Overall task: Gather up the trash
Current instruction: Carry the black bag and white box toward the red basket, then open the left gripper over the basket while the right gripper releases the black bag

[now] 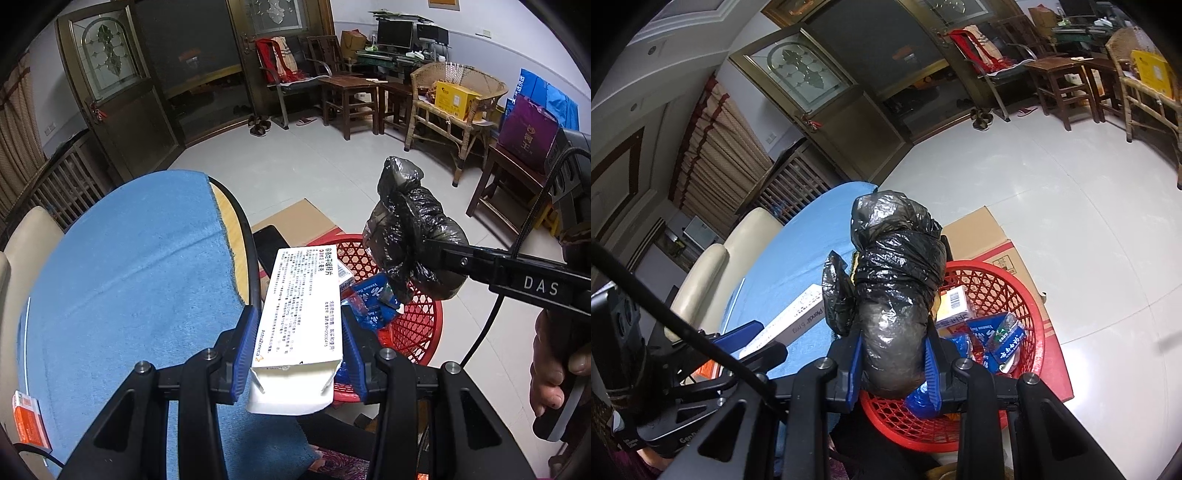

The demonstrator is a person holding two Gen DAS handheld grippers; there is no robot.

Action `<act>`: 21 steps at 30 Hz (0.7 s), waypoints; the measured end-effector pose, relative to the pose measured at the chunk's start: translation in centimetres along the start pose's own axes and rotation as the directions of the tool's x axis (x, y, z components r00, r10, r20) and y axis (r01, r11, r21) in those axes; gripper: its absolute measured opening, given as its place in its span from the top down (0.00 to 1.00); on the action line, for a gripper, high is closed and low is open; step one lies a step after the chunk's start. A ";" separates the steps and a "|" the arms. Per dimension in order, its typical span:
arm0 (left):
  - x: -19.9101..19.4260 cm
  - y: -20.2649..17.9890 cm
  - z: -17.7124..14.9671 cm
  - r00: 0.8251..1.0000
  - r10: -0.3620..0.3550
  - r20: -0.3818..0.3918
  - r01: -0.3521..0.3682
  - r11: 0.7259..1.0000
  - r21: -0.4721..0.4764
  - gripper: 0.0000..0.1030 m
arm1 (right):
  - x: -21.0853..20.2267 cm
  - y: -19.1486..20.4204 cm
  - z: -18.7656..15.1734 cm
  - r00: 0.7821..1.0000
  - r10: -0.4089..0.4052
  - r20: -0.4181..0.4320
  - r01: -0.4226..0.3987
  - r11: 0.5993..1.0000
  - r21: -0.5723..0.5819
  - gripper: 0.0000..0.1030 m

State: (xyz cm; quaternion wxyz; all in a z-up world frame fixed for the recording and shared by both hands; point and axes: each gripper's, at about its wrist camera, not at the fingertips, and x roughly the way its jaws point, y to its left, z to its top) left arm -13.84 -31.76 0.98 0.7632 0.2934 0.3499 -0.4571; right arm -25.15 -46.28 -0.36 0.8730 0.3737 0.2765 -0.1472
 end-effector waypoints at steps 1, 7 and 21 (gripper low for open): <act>0.0 0.0 0.0 1.000 -0.002 -0.002 0.002 1.000 -0.001 0.56 | 0.0 -0.1 0.1 1.000 -0.001 0.000 0.001 1.000 0.004 0.70; 0.2 0.2 -0.1 1.000 -0.019 -0.006 0.019 1.000 -0.018 0.56 | -0.1 -0.4 0.1 1.000 -0.004 0.002 0.004 1.000 0.013 0.70; 1.1 1.0 -0.5 0.997 -0.073 -0.032 0.071 0.995 -0.077 0.55 | 0.3 -0.3 0.1 1.000 -0.019 -0.023 0.019 1.000 0.022 0.69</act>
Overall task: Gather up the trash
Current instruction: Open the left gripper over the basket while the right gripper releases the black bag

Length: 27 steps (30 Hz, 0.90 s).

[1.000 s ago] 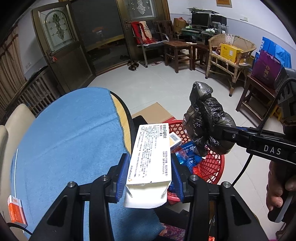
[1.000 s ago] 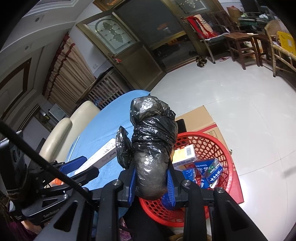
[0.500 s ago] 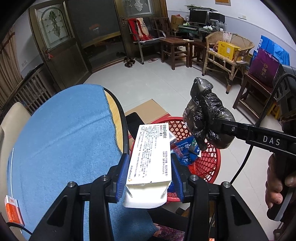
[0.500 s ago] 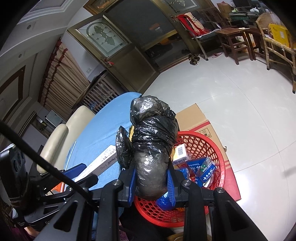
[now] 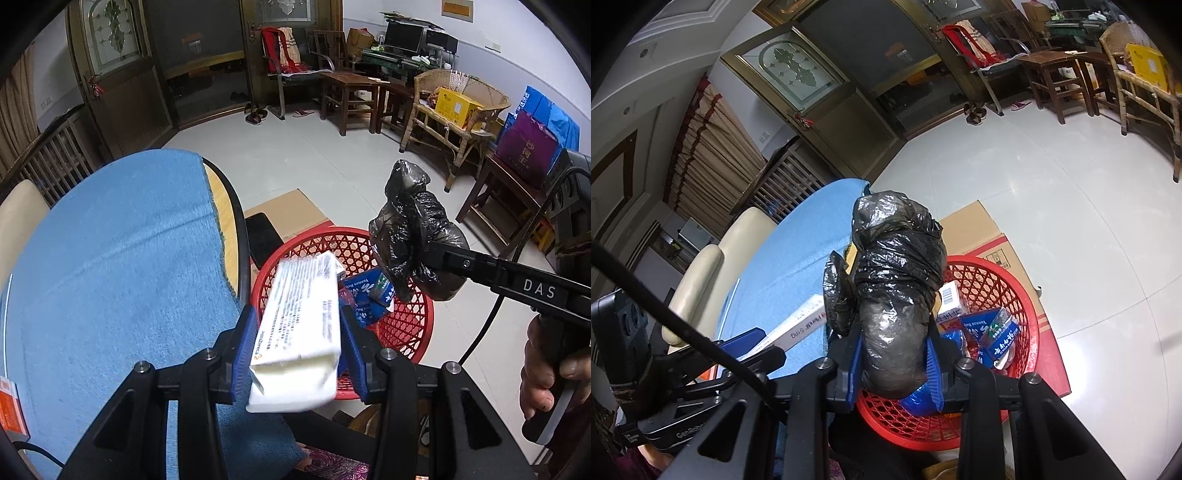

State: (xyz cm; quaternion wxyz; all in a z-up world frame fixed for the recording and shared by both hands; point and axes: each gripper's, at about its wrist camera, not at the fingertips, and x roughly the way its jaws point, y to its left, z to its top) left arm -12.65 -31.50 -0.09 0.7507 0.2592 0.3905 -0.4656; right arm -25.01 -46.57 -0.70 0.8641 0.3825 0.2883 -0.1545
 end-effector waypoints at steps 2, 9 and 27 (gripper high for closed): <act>0.1 0.0 -0.1 1.000 0.003 -0.002 -0.003 1.000 0.002 0.55 | 0.2 -0.1 0.0 1.000 -0.001 -0.007 0.001 1.000 0.006 0.69; 0.0 0.1 0.1 1.000 0.017 -0.002 -0.017 1.000 0.003 0.55 | 1.0 -0.5 0.0 0.999 -0.009 -0.040 0.011 1.000 0.029 0.68; -1.3 1.5 -0.2 0.991 0.121 0.049 -0.121 0.993 -0.005 0.51 | 1.2 -0.2 0.0 0.999 -0.007 -0.033 0.008 0.999 0.044 0.40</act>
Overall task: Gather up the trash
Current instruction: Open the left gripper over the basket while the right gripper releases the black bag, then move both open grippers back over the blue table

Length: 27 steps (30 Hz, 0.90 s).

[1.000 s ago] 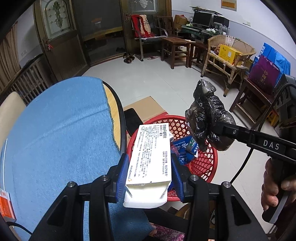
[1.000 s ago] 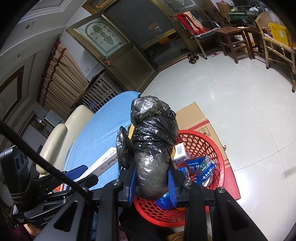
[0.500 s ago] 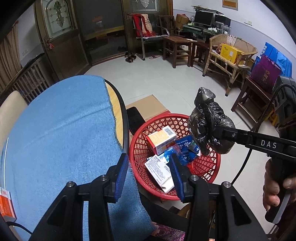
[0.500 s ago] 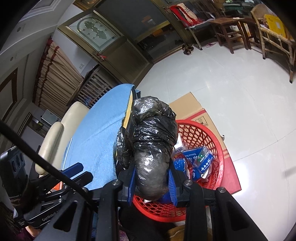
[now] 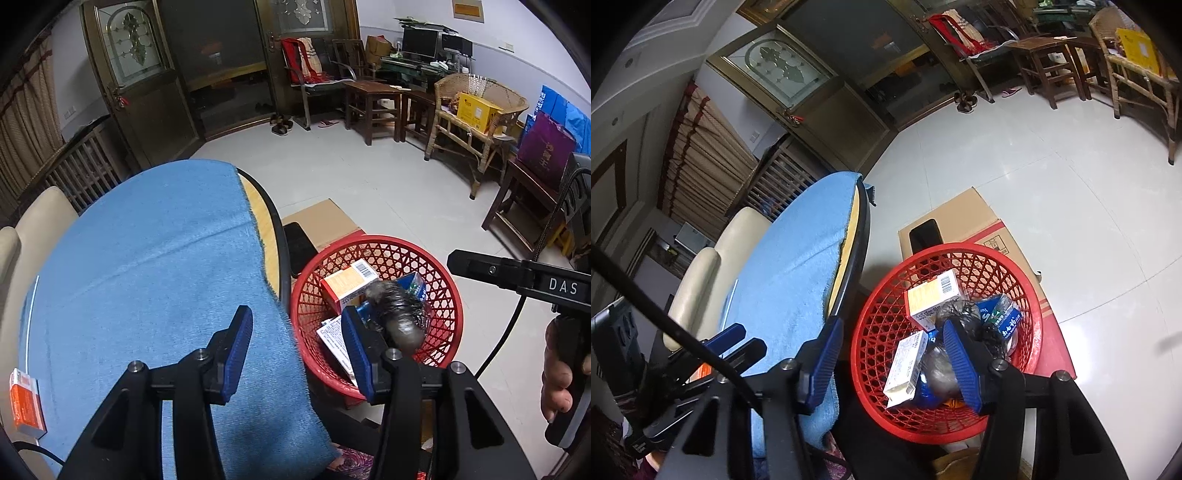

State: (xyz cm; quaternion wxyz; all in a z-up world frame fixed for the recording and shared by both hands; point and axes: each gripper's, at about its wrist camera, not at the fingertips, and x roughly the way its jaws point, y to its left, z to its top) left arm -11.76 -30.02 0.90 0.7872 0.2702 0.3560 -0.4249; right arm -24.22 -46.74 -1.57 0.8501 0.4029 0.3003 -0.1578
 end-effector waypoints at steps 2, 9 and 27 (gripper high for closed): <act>-0.2 0.0 -0.1 1.000 0.011 0.002 -0.011 1.000 0.001 0.48 | 0.1 0.1 0.0 1.000 0.000 -0.001 0.000 1.000 -0.006 0.40; -1.2 0.7 -0.2 0.998 0.045 0.036 -0.045 0.999 -0.008 0.37 | 0.3 1.4 -0.4 1.000 -0.010 0.004 0.010 0.999 -0.049 0.40; -5.3 5.0 -2.4 0.981 0.159 0.107 -0.147 0.982 -0.118 0.25 | 0.9 5.9 -1.3 0.999 -0.037 0.002 0.037 0.983 -0.181 0.40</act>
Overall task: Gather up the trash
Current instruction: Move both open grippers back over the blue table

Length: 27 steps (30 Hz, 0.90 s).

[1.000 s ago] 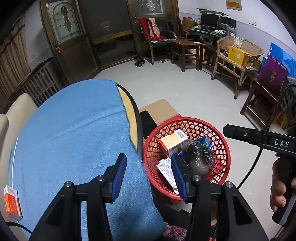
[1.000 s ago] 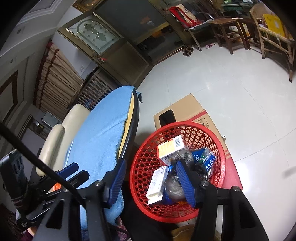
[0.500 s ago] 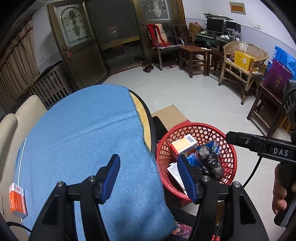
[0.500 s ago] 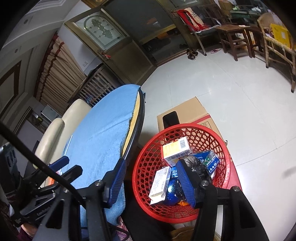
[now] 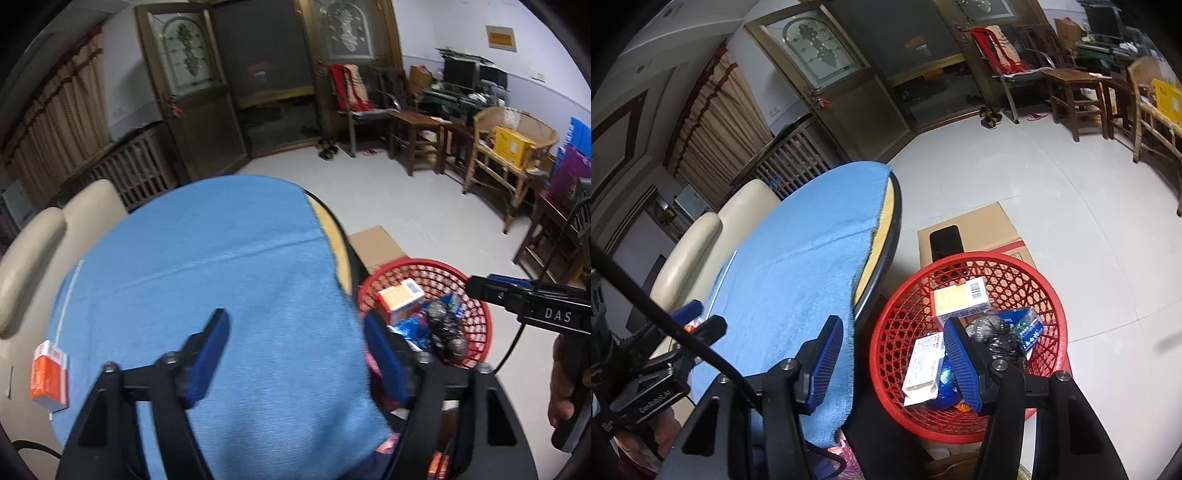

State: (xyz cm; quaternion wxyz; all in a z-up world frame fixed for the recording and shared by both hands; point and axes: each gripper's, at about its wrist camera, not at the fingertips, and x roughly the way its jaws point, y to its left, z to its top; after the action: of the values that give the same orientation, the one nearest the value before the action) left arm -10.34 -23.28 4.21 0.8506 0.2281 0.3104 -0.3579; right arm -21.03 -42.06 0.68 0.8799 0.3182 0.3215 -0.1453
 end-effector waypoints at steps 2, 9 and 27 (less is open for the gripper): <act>-0.6 0.8 -0.2 1.000 0.018 0.013 -0.017 1.000 -0.015 0.25 | 0.1 0.7 0.0 1.000 0.004 -0.004 -0.005 1.000 -0.014 0.40; -2.1 4.5 -1.0 0.997 0.081 0.012 -0.080 0.992 -0.093 0.25 | 0.7 4.1 -0.2 0.999 0.026 -0.025 -0.027 0.997 -0.076 0.40; -4.4 12.2 -5.3 0.973 0.231 -0.021 -0.229 0.938 -0.259 0.24 | 3.0 16.3 -1.0 0.990 0.112 -0.084 -0.132 0.947 -0.294 0.40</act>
State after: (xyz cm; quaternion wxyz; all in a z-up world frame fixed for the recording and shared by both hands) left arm -5.56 -10.23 5.53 0.9106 0.1474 0.3218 -0.2135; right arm -11.71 -29.27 5.71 0.9141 0.2055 0.3484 -0.0297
